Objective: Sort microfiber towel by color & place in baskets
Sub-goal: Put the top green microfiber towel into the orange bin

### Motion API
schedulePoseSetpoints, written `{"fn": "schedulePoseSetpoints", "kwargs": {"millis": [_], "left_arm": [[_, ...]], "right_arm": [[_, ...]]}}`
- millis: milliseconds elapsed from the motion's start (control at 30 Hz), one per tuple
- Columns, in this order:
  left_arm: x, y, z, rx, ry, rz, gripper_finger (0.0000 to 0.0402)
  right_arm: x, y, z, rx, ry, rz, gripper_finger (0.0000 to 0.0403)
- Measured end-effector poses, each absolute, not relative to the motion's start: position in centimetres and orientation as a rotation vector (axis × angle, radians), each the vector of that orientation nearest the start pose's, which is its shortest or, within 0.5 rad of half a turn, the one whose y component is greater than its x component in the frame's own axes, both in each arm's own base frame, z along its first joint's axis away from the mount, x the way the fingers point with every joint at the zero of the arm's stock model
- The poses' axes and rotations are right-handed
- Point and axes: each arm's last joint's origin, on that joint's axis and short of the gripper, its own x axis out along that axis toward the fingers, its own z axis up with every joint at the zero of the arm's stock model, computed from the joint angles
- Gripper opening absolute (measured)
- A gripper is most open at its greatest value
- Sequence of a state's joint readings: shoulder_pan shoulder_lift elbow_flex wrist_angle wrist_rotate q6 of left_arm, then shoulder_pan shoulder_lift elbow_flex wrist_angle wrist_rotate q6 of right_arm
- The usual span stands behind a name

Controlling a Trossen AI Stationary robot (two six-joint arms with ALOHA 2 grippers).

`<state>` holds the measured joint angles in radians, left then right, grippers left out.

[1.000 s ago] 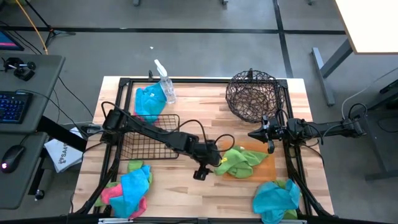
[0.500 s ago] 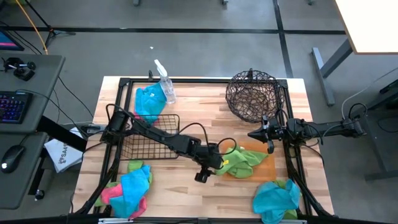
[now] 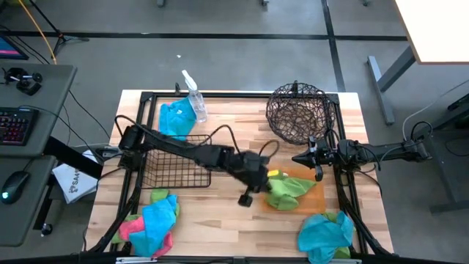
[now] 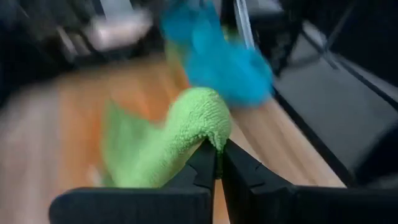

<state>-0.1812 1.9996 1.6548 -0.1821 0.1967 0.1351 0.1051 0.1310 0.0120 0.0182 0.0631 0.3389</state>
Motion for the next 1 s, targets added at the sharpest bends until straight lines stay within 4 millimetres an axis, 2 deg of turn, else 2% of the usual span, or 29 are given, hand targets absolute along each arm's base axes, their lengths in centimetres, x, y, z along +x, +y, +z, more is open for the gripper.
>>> {"fn": "schedulePoseSetpoints", "kwargs": {"millis": [67,133,267,533,667,767,867,1000], "left_arm": [[46.4,-8.3,26.9,0.136,0.434,-0.390,0.0002],[47.2,-7.9,26.1,0.122,0.408,-0.373,0.0002],[48.3,-7.5,23.1,0.079,0.469,-0.352,0.0001],[49.4,-9.1,17.4,0.121,0.546,-0.398,0.0003],[49.6,-8.8,17.2,0.053,0.561,-0.359,0.0015],[49.5,-8.2,17.0,0.015,0.597,-0.357,0.0041],[49.5,-7.7,16.9,-0.029,0.624,-0.360,0.0085],[49.9,-7.5,18.2,-0.055,0.646,-0.356,0.0160]], "right_arm": [[10.4,0.9,15.9,0.330,0.107,0.024,0.0000],[10.4,0.9,15.9,0.330,0.107,0.024,0.0000],[10.4,0.9,15.9,0.330,0.107,0.024,0.0000],[10.4,0.9,15.9,0.330,0.107,0.024,0.0000],[10.4,0.9,15.9,0.330,0.107,0.024,0.0000],[10.4,0.9,15.9,0.330,0.107,0.024,0.0000],[10.4,0.9,15.9,0.330,0.107,0.024,0.0000],[10.4,0.9,15.9,0.330,0.107,0.024,0.0000]]}}
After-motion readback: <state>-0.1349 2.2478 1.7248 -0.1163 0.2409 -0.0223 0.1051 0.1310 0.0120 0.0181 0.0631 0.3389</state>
